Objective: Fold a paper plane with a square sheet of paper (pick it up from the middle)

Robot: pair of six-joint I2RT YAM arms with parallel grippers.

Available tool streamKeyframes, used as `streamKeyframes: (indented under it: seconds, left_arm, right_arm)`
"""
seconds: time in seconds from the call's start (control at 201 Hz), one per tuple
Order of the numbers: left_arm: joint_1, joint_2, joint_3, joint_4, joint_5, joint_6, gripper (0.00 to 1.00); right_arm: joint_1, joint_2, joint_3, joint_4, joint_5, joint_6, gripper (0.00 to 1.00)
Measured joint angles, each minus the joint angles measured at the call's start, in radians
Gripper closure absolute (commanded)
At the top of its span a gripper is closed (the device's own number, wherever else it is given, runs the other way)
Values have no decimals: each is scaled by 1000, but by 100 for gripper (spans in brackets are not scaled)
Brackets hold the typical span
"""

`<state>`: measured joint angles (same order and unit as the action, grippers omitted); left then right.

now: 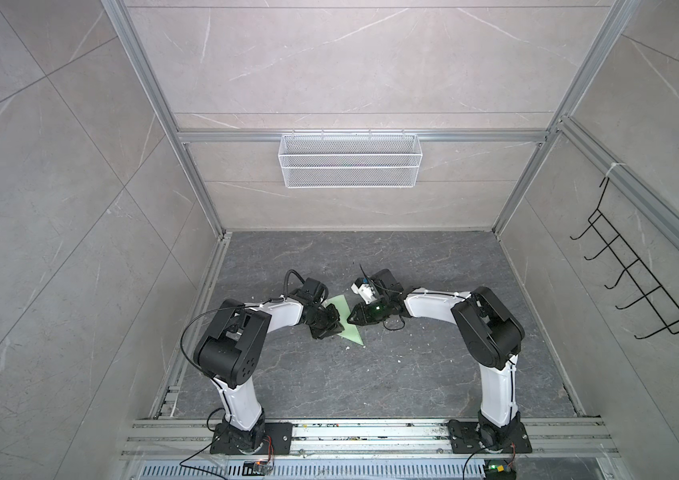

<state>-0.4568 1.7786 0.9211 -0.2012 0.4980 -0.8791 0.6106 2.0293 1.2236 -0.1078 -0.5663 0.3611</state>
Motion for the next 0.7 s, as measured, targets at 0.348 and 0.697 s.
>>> streamKeyframes:
  seconds: [0.348, 0.697]
  left_arm:
    - [0, -18, -5, -3, -28, 17, 91]
    - [0, -1, 4, -16, -47, 20, 93]
  right_arm:
    - [-4, -42, -55, 32, 0, 5, 71]
    - [35, -173, -145, 33, 17, 28, 84]
